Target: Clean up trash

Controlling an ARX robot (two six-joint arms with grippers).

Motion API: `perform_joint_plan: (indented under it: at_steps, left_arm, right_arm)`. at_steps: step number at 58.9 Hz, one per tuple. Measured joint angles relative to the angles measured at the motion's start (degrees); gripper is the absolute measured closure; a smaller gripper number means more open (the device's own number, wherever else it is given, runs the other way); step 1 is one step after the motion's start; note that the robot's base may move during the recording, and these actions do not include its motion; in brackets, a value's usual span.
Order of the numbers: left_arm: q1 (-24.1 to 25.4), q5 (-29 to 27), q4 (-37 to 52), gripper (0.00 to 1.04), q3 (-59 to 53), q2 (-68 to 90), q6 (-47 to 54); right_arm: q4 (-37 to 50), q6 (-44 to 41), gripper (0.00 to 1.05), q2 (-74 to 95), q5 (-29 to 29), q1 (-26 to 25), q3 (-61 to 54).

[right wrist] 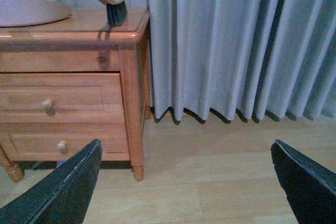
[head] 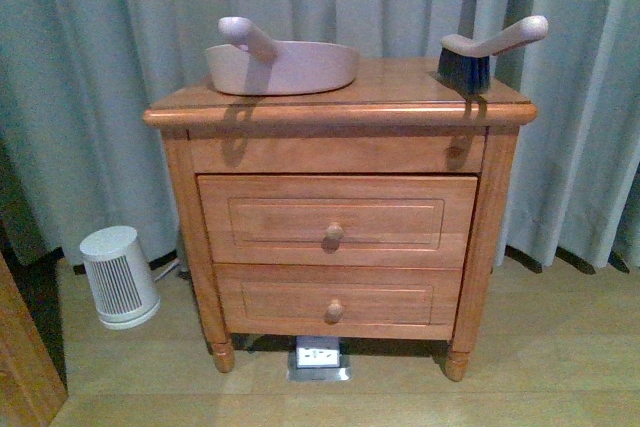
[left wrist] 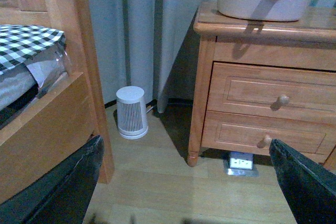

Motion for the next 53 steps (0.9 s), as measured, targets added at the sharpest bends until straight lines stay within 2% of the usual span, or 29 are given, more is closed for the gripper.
perform_joint_plan:
  at_steps: [53]
  left_arm:
    - [0.0,0.0,0.0,0.08,0.0,0.0,0.0]
  right_arm:
    - [0.0,0.0,0.07,0.0,0.0,0.0,0.0]
